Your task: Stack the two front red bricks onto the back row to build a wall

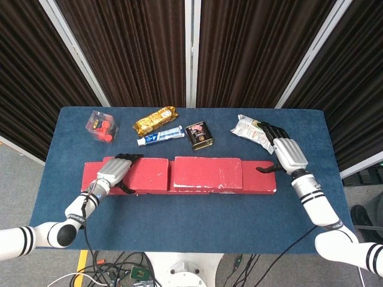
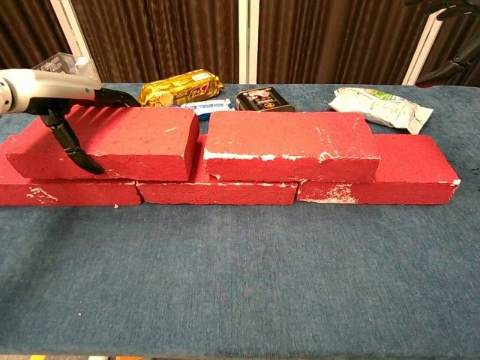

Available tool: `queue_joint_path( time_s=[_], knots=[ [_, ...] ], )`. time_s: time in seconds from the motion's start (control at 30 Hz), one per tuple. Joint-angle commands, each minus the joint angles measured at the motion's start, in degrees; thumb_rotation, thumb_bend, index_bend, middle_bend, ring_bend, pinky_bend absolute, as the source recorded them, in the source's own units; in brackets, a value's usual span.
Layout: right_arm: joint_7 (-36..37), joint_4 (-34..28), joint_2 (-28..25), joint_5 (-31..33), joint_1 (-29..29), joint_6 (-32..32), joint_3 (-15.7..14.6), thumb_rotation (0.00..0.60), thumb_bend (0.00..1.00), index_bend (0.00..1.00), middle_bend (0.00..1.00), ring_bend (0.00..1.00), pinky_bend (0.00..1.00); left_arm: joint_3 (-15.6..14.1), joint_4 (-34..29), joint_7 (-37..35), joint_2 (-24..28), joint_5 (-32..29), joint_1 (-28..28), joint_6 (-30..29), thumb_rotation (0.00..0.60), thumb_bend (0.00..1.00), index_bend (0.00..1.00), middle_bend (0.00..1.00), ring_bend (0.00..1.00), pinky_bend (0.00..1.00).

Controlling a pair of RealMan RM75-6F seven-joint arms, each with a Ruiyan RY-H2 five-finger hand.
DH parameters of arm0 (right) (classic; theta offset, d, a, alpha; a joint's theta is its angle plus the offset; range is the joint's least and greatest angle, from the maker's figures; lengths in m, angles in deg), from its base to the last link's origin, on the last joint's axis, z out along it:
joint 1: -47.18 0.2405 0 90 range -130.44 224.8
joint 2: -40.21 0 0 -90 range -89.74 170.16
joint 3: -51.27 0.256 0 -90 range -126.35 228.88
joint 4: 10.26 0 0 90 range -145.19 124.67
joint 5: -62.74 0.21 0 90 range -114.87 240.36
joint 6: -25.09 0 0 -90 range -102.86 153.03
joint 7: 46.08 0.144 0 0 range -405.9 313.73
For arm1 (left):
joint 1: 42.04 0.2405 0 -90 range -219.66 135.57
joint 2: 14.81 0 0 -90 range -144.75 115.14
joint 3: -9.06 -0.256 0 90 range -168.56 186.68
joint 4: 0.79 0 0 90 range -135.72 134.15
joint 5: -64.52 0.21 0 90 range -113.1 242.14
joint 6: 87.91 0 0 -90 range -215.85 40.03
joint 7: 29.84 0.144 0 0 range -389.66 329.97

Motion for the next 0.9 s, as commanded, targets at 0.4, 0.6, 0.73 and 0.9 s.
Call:
queue_joint_path(
  time_s=[0.4,0.6,0.73,0.9],
  knots=[
    [1.0,0.5,-0.2,-0.4,-0.5,0.1,0.2,0.600,0.00,0.00,0.00,0.00,0.00,-0.9,0.8,3.3,-2.3,-7.3,-3.4,-3.1,0.600,0.22,0.06,0.17,0.09,0.14],
    [1.6,0.8,-0.3,-0.7,-0.7,0.3,0.2,0.600,0.00,0.00,0.00,0.00,0.00,-1.4,0.4,3.8,-2.6,-9.1,-4.2,-3.4,0.600,0.22,0.06,0.17,0.09,0.14],
    [1.7,1.1,-0.3,-0.8,-0.7,0.5,0.1,0.600,0.00,0.00,0.00,0.00,0.00,-1.6,-0.1,3.6,-2.7,-9.0,-4.2,-4.1,0.600,0.23,0.06,0.17,0.09,0.14],
    [1.8,1.2,-0.2,-1.0,-0.9,0.4,0.0,0.600,0.00,0.00,0.00,0.00,0.00,-1.9,-0.6,3.7,-2.6,-9.2,-4.4,-4.4,0.600,0.22,0.06,0.17,0.08,0.14]
  ],
)
